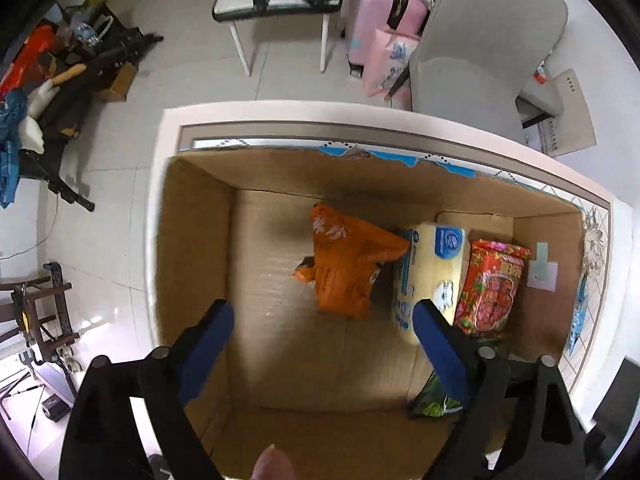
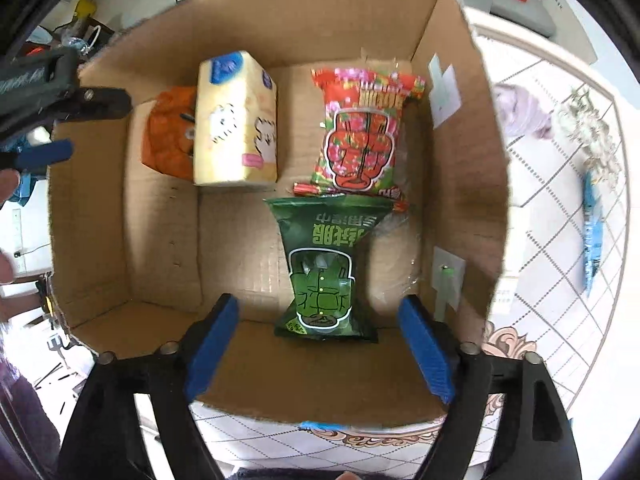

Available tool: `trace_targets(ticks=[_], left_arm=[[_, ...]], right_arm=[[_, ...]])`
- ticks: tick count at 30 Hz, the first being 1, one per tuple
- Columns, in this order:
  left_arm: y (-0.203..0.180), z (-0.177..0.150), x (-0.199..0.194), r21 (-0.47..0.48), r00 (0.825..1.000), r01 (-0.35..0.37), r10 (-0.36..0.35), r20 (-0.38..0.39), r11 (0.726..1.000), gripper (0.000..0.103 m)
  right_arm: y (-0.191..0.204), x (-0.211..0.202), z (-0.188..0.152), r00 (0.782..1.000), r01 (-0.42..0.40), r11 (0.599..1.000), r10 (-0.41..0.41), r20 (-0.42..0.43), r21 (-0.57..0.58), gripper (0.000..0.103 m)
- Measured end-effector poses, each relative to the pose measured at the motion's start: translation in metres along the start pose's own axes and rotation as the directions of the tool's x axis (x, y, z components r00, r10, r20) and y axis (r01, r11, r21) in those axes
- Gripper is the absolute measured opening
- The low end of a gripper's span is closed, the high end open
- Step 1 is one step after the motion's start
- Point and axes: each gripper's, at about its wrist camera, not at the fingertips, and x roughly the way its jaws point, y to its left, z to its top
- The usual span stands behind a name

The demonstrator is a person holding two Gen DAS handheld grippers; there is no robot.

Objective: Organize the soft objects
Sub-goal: 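Lower both bags into the box and open both tools, then grasp the white box with left tool while right tool grasps blue tube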

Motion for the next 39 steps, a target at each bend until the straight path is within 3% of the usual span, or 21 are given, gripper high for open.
trace_targets(ticks=[4, 18, 30, 34, 39], left_arm=[[0.008, -0.023, -0.024, -0.004, 0.998, 0.006, -0.006, 0.058, 1.0, 0.101], [-0.001, -0.129, -0.089, 0.02, 0.979, -0.046, 0.041, 0.198, 0.999, 0.101], [-0.014, -0.174, -0.131, -0.021, 0.958, -0.048, 0.052, 0.282, 0.999, 0.101], [-0.037, -0.178, -0.14, -0.007, 0.957, -0.03, 0.031, 0.287, 1.0, 0.101], [-0.103, -0.177, -0.146, 0.077, 0.956, -0.007, -0.016, 0.293, 0.997, 0.101]], right_arm=[[-0.006, -0.017, -0.011, 0.999, -0.001, 1.0, 0.0, 0.04, 0.004, 0.097], [-0.018, -0.098, -0.063, 0.98, 0.025, 0.998, -0.012, 0.199, -0.062, 0.097], [-0.021, -0.15, -0.111, 0.956, -0.018, 0.992, 0.053, 0.289, -0.124, 0.097], [-0.046, -0.157, -0.114, 0.952, -0.044, 0.994, 0.072, 0.298, -0.102, 0.097], [-0.11, -0.171, -0.118, 0.946, -0.064, 0.998, 0.068, 0.317, -0.021, 0.097]])
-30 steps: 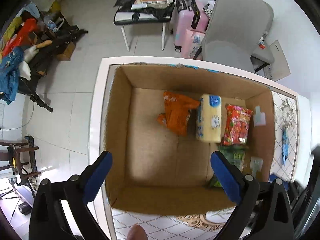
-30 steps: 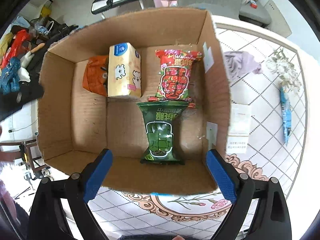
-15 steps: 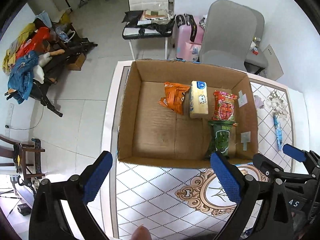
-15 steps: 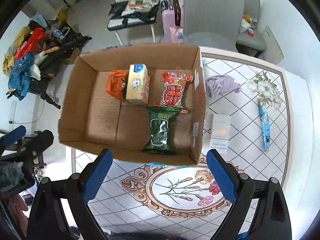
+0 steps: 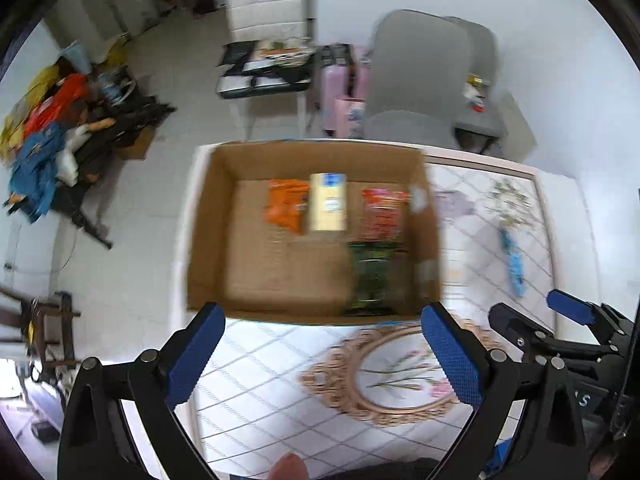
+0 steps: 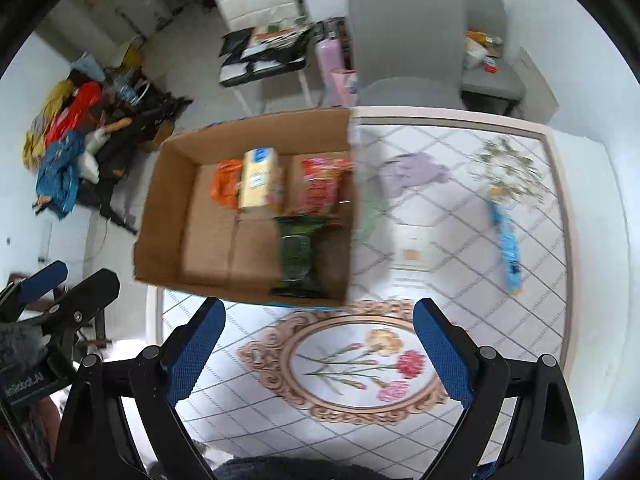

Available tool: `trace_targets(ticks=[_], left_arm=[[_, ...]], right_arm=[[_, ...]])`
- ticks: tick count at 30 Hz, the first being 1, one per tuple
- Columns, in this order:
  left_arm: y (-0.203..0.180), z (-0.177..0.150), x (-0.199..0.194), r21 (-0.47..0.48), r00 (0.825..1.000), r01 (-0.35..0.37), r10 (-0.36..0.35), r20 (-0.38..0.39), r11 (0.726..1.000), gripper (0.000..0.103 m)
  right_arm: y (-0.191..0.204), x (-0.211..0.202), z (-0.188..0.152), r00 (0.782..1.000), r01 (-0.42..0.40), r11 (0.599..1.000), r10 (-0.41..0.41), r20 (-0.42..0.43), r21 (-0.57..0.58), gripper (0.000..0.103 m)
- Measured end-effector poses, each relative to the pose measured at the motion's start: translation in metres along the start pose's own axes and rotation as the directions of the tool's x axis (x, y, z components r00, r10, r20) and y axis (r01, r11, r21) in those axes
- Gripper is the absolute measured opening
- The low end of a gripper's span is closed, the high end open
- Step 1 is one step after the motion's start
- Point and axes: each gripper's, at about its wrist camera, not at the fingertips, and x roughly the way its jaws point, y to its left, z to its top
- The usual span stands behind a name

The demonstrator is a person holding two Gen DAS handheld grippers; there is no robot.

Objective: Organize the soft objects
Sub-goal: 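Grasp the white box with left tool while right tool grasps blue tube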

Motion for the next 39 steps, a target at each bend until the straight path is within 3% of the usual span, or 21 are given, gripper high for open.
trace_targets(ticks=[5, 10, 18, 23, 30, 33, 34, 35, 39], left_arm=[[-0.088, -0.006, 0.032, 0.067, 0.995, 0.065, -0.06, -0.074, 0.996, 0.101], [-0.178, -0.009, 0.109, 0.144, 0.965, 0.113, -0.074, -0.251, 0.983, 0.1], [-0.248, 0.014, 0.223, 0.141, 0.921, -0.005, 0.06, -0.386, 0.99, 0.1], [-0.251, 0.024, 0.278, 0.127, 0.881, -0.06, 0.112, -0.459, 0.99, 0.1], [-0.24, 0.019, 0.324, 0.153, 0.816, -0.14, 0.202, -0.541, 0.978, 0.1], [-0.237, 0.014, 0.332, 0.145, 0.81, -0.133, 0.192, -0.554, 0.98, 0.1], [-0.234, 0.016, 0.33, 0.112, 0.823, -0.123, 0.165, -0.544, 0.986, 0.097], [-0.232, 0.016, 0.33, 0.098, 0.824, -0.113, 0.148, -0.546, 0.989, 0.094], [-0.229, 0.019, 0.324, 0.053, 0.832, -0.041, 0.064, -0.552, 0.998, 0.058]], right_arm=[[-0.106, -0.004, 0.0, 0.997, 0.08, 0.989, -0.08, -0.011, 0.127, 0.097], [-0.21, 0.024, -0.005, 0.99, 0.132, 0.969, -0.116, -0.086, 0.21, 0.097], [-0.299, 0.074, -0.003, 0.984, 0.14, 0.957, -0.106, -0.146, 0.253, 0.097], [-0.322, 0.103, 0.002, 0.979, 0.127, 0.959, -0.081, -0.185, 0.253, 0.097], [-0.309, 0.152, 0.024, 0.972, 0.062, 0.977, -0.013, -0.234, 0.204, 0.097], [-0.299, 0.181, 0.039, 0.967, 0.043, 0.98, 0.007, -0.253, 0.192, 0.096], [-0.296, 0.19, 0.043, 0.965, 0.039, 0.981, 0.012, -0.262, 0.188, 0.094], [-0.293, 0.2, 0.048, 0.962, 0.035, 0.982, 0.017, -0.272, 0.186, 0.091], [-0.287, 0.231, 0.06, 0.948, 0.034, 0.981, 0.029, -0.317, 0.189, 0.077]])
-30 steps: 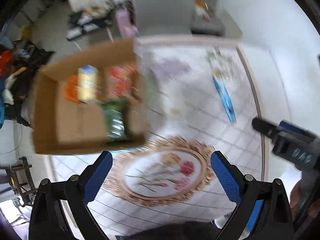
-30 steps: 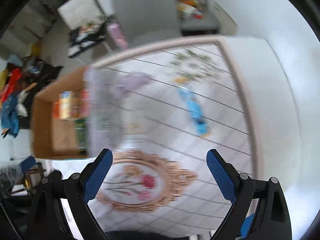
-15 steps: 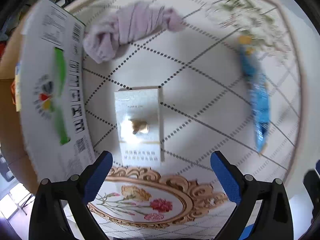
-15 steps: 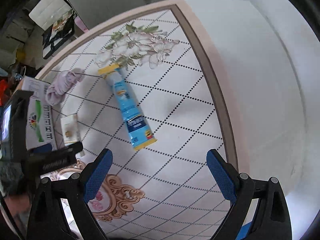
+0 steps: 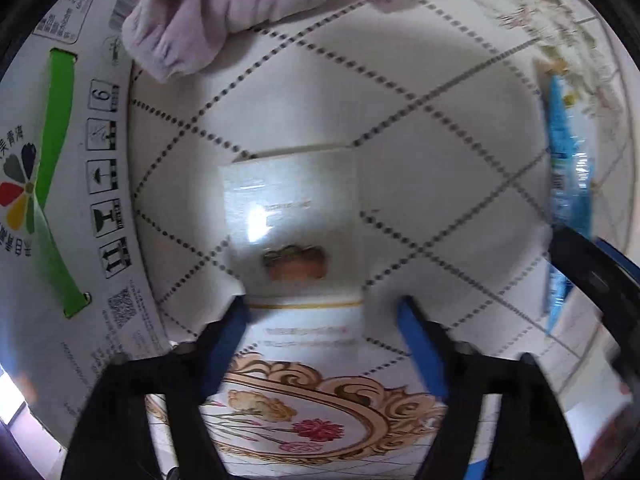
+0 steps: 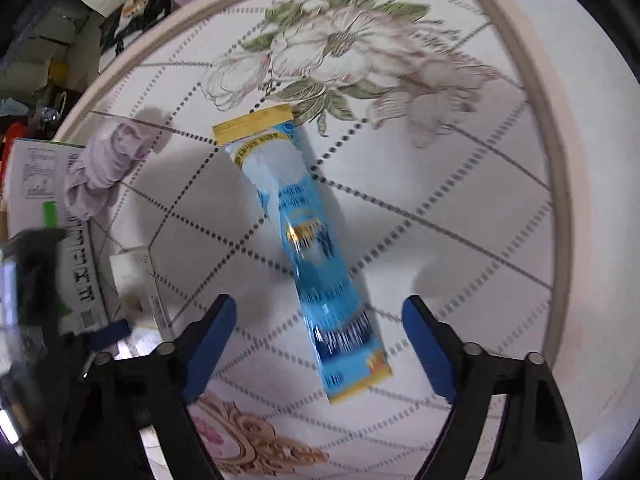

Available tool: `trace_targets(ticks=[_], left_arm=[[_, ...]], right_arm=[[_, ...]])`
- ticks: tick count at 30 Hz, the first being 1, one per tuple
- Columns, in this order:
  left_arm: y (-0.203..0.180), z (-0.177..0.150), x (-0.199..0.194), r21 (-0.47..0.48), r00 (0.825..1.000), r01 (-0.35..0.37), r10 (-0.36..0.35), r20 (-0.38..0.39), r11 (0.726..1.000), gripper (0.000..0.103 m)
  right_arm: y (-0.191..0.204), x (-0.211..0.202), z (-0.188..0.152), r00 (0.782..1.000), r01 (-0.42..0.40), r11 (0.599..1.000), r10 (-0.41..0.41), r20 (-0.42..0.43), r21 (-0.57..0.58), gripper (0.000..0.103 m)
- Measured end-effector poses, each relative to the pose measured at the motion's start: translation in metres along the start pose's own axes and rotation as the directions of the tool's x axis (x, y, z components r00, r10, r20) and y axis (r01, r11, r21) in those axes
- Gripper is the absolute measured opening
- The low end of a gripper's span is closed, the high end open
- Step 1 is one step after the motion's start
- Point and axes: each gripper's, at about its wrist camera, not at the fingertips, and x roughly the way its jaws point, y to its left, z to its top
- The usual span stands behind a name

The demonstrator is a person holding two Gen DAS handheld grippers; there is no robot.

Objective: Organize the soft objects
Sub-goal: 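Grasp the white box with left tool while right tool grasps blue tube, then drop the white box and blue tube into the box, open both tools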

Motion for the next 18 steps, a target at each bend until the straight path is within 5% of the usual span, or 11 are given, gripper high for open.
trace_targets(ticks=[6, 12, 18], left_arm=[[0.006, 0.0, -0.004, 0.009, 1.0, 0.015, -0.016, 0.014, 1.0, 0.055], [0.0, -0.021, -0.003, 0.024, 0.999, -0.014, 0.013, 0.036, 1.0, 0.055], [-0.014, -0.048, -0.028, 0.071, 0.995, 0.034, -0.041, 0.089, 0.997, 0.054]], right_arm=[[0.008, 0.002, 0.008, 0.999, 0.037, 0.999, -0.037, -0.004, -0.008, 0.031], [-0.002, -0.002, -0.006, 0.999, 0.044, 0.999, -0.044, -0.008, 0.003, 0.019], [-0.012, -0.024, -0.031, 1.0, 0.008, 1.0, -0.009, 0.021, 0.019, 0.016]])
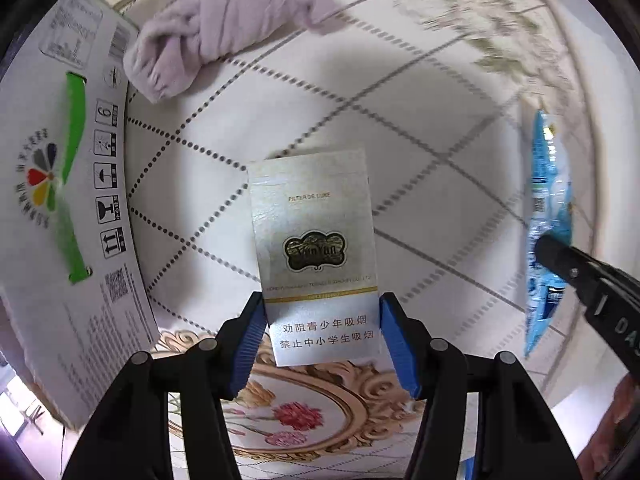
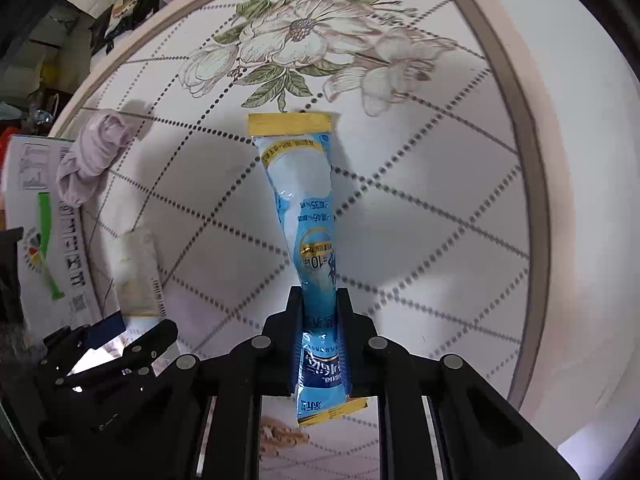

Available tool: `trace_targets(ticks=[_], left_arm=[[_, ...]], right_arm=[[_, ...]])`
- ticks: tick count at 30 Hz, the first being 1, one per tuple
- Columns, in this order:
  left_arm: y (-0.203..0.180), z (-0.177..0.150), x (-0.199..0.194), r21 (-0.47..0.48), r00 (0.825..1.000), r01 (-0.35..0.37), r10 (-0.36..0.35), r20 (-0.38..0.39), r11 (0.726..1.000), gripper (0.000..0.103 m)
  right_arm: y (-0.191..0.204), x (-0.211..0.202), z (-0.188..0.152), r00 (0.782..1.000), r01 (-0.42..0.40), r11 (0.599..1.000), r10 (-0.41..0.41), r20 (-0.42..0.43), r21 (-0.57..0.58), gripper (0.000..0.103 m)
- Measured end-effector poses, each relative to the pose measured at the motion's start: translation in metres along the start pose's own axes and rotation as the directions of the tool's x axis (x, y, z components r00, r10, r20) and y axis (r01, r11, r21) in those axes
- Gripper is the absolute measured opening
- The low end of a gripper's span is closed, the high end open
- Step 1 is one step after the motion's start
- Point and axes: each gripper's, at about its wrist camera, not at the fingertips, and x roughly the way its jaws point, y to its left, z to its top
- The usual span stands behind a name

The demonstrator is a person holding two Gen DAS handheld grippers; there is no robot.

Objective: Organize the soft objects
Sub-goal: 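Drop the white box and blue tube into the box, open both tools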

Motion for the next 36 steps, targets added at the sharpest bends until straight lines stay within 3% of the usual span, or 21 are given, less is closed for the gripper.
trace_targets(ticks=[5, 12, 13, 17, 22, 26, 30, 36], left_arm=[[-0.006, -0.023, -0.046, 0.041, 0.995, 0.057, -0.06, 0.086, 0.998, 0.054], [0.019, -0.057, -0.143, 0.065, 0.959, 0.125, -0.137, 0.249, 0.99, 0.054], [0.03, -0.048, -0.153, 0.064, 0.954, 0.131, -0.143, 0.264, 0.989, 0.054], [0.077, -0.066, -0.207, 0.056, 0.923, 0.127, -0.139, 0.358, 0.99, 0.054], [0.154, -0.086, -0.236, 0.013, 0.908, 0.101, -0.098, 0.408, 0.995, 0.054], [0.22, -0.093, -0.229, -0.05, 0.915, 0.067, -0.041, 0.402, 0.997, 0.054], [0.288, -0.09, -0.201, -0.129, 0.937, 0.065, -0.017, 0.348, 0.99, 0.054], [0.359, -0.078, -0.151, -0.219, 0.969, 0.088, -0.032, 0.245, 0.972, 0.054]], right_arm=[[-0.002, -0.04, -0.021, 0.997, -0.053, 0.999, 0.053, 0.057, 0.005, 0.015], [0.025, -0.118, -0.05, 0.974, -0.163, 0.986, 0.167, 0.151, -0.037, 0.015], [0.041, -0.131, -0.055, 0.967, -0.183, 0.981, 0.19, 0.167, -0.059, 0.015], [0.096, -0.165, -0.071, 0.949, -0.221, 0.964, 0.247, 0.195, -0.146, 0.015], [0.193, -0.175, -0.089, 0.931, -0.284, 0.929, 0.327, 0.163, -0.237, 0.015], [0.268, -0.155, -0.097, 0.927, -0.325, 0.908, 0.361, 0.098, -0.264, 0.015], [0.337, -0.11, -0.098, 0.935, -0.335, 0.902, 0.353, 0.022, -0.272, 0.015], [0.404, -0.039, -0.09, 0.962, -0.268, 0.918, 0.269, -0.039, -0.291, 0.015]])
